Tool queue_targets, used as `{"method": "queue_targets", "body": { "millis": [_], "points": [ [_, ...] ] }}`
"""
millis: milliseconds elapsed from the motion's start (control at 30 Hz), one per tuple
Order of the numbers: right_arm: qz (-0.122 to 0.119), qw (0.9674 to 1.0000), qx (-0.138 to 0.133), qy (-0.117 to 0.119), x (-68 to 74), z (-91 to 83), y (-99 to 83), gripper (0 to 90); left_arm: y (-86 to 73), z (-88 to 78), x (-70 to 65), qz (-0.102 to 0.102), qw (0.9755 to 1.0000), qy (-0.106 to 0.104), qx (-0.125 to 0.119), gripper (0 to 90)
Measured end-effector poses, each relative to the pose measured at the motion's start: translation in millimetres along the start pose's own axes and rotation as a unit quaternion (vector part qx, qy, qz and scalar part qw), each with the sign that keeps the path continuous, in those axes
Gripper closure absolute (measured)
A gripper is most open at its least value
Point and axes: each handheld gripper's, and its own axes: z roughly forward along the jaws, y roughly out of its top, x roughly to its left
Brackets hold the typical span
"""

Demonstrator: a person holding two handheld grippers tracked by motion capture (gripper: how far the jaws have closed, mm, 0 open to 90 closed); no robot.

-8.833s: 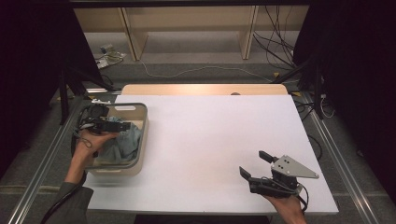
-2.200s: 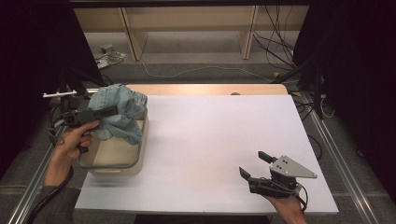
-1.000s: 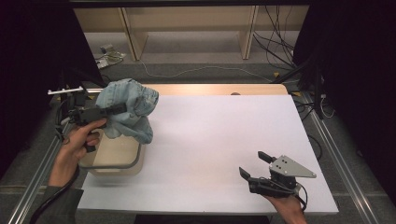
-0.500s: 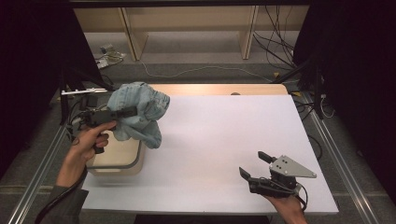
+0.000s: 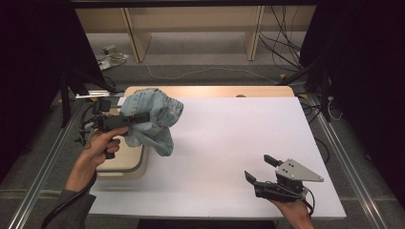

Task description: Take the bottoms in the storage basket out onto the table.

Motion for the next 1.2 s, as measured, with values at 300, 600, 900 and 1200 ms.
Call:
{"method": "queue_targets", "body": {
  "millis": [300,600,900,1200],
  "points": [
    [0.001,1.0,0.0,0.0,0.3,-0.4,0.1,18.7,-3.5,9.3,-6.1,-0.005,1.0,-0.009,0.0,33.3],
    [-0.001,1.0,0.001,0.0,0.5,-0.2,0.1,18.7,-7.1,18.0,-13.0,-0.005,0.9998,-0.016,0.006,33.0],
    [-0.001,1.0,0.002,0.0,0.5,-0.2,0.0,18.7,-12.5,30.0,-19.7,-0.004,0.9997,-0.02,0.014,33.1],
    [-0.001,1.0,0.002,0.001,0.5,0.1,-0.1,18.7,-16.5,37.7,-24.0,-0.005,0.9993,-0.027,0.027,33.1]
  ]
}}
